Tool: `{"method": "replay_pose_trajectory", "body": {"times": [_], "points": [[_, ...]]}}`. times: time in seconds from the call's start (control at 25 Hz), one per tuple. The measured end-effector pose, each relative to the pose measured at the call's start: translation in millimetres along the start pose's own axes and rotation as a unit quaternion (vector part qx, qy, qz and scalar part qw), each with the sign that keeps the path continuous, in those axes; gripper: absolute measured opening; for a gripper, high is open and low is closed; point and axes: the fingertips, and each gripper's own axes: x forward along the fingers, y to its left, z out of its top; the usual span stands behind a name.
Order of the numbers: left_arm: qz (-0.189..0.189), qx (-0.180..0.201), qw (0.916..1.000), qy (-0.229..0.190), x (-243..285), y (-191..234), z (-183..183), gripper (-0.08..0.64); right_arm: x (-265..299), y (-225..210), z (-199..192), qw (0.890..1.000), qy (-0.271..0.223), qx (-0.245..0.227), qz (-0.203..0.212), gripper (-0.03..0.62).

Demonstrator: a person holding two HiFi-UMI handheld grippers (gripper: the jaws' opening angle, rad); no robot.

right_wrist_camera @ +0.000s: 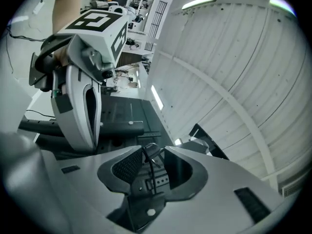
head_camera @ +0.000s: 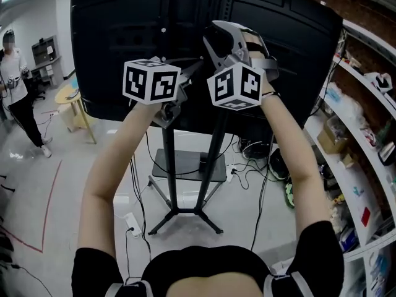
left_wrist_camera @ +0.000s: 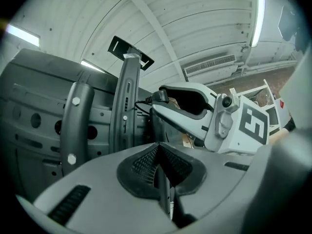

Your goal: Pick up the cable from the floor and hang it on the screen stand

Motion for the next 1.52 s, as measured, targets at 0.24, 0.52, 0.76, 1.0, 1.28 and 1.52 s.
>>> {"method": "replay_pose_trajectory", "body": {"times": [0.24,0.52,0.76,1.0,1.28,1.52], "points": [[0.008,-0.007,0.9999,0.011,-14,-4,-41,0.008,-21,48,-22,1.000,0.027,-0.012,0.000,0.156],[0.001,-0.026,0.9996,0.012,-16,-19,-61,0.008,-44,87,-45,0.999,0.048,-0.005,0.015,0.156],[-0.007,-0.040,0.9989,0.023,-12,-30,-81,0.008,-55,112,-67,0.996,0.073,0.042,0.043,0.143],[-0.006,-0.047,0.9985,0.028,-5,-34,-92,0.008,-59,118,-67,0.994,0.064,0.083,0.039,0.143],[0.003,-0.049,0.9982,0.035,-11,-33,-106,0.008,-65,123,-67,0.989,0.068,0.124,0.036,0.143],[0.010,-0.059,0.9972,0.044,-18,-36,-127,0.008,-86,130,-67,0.983,0.069,0.165,0.038,0.143]]}}
